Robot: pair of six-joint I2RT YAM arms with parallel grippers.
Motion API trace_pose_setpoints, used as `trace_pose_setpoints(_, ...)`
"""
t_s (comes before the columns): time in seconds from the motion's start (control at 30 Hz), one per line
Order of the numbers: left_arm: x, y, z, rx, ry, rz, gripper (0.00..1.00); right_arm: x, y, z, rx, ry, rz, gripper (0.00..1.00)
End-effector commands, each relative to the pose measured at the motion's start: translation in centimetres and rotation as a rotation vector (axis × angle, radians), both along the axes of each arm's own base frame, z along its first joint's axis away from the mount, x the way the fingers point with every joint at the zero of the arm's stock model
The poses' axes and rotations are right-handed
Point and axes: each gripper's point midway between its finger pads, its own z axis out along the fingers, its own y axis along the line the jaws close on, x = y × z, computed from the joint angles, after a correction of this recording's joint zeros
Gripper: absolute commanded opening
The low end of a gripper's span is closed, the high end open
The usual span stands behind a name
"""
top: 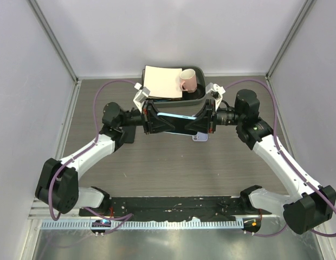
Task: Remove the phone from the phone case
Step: Remove the phone case from the phone.
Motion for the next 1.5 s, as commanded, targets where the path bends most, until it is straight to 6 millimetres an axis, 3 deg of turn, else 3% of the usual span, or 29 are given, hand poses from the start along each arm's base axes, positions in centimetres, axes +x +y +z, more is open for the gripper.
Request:
trace_pose_setpoints(0.0,-0.4,0.3,1.9,-0.011,-0.087,-0.005,0.0,0.4,-0.3,3.7,0.047,-0.146,-0.024,0.01)
trace_pose_setpoints(0.07,-0.4,0.3,1.8,-0.008,-0.086,-0.008,0.0,0.0,-0.3,4.0,0.052,-0.16,-0.004,0.05)
trace_pose_setpoints(0.1,-0.4,0.3,1.8,-0.007,-0.084,-0.008,0.0,-0.4,-0.3,3.8,0.044,-0.144,0.007,0.12)
trace_pose_setpoints(0.13,-0.4,0.3,1.9,-0.01,-0.086,-0.008,0.0,-1.2,-0.4,4.3,0.048,-0.154,0.045,0.31)
trace_pose_setpoints(0.2,-0.7,0.4,2.3,-0.023,-0.083,-0.02,0.0,-2.0,-0.8,4.4,0.043,-0.162,0.081,0.5)
trace_pose_setpoints(0.3,-1.3,0.6,3.5,-0.058,-0.082,-0.04,0.0,-3.2,-1.7,4.8,0.053,-0.165,0.141,0.63)
trace_pose_setpoints(0.37,-1.8,0.7,4.2,-0.071,-0.069,-0.064,0.0,-3.9,-2.3,5.2,0.061,-0.173,0.171,0.63)
trace_pose_setpoints(0.47,-2.0,0.9,5.1,-0.102,-0.073,-0.06,0.0,-2.7,-2.8,6.1,0.071,-0.182,0.083,0.63)
trace_pose_setpoints(0.5,-2.2,0.9,5.6,-0.123,-0.093,-0.058,0.0,-2.6,-2.7,5.8,0.09,-0.11,0.061,0.63)
trace_pose_setpoints(0.57,-2.2,1.0,5.7,-0.14,-0.089,-0.056,0.0,-2.2,-2.5,7.7,0.17,-0.167,0.037,0.61)
trace_pose_setpoints(0.63,-2.3,1.0,5.9,-0.149,-0.098,-0.06,0.0,-2.3,-2.4,7.9,0.223,-0.037,0.037,0.57)
trace_pose_setpoints(0.67,-2.2,1.0,6.0,-0.151,-0.096,-0.061,0.0,-2.0,-2.3,9.3,0.274,-0.097,0.034,0.51)
trace_pose_setpoints(0.73,-2.3,1.0,6.6,-0.168,-0.102,-0.061,0.0,-2.3,-2.2,9.9,0.331,-0.001,0.051,0.46)
trace_pose_setpoints(0.8,-2.3,1.1,7.1,-0.182,-0.112,-0.06,0.0,-2.1,-2.1,10.7,0.381,-0.011,0.067,0.38)
trace_pose_setpoints(0.87,-2.4,1.1,7.4,-0.191,-0.12,-0.061,0.0,-2.6,-2.2,11.4,0.416,0.021,0.098,0.37)
trace_pose_setpoints(1.03,-2.2,1.0,7.7,-0.202,-0.15,-0.059,0.0,-2.4,-2.2,11.9,0.473,0.083,0.117,0.26)
trace_pose_setpoints(1.1,-2.1,0.9,8.0,-0.203,-0.165,-0.061,0.0,-2.5,-2.3,12.0,0.487,0.101,0.122,0.15)
trace_pose_setpoints(1.2,-2.0,0.8,8.6,-0.206,-0.19,-0.068,0.0,-2.8,-2.2,12.2,0.499,0.1,0.132,0.12)
trace_pose_setpoints(1.3,-1.6,0.7,9.0,-0.207,-0.19,-0.065,0.0,-2.9,-2.3,12.0,0.499,0.089,0.125,0.21)
trace_pose_setpoints(1.37,-1.0,0.8,9.1,-0.212,-0.175,-0.049,0.0,-3.2,-2.4,11.8,0.502,0.075,0.112,0.37)
trace_pose_setpoints(1.47,-0.2,0.9,9.3,-0.218,-0.157,-0.03,0.0,-2.5,-2.5,11.6,0.506,0.027,0.049,0.43)
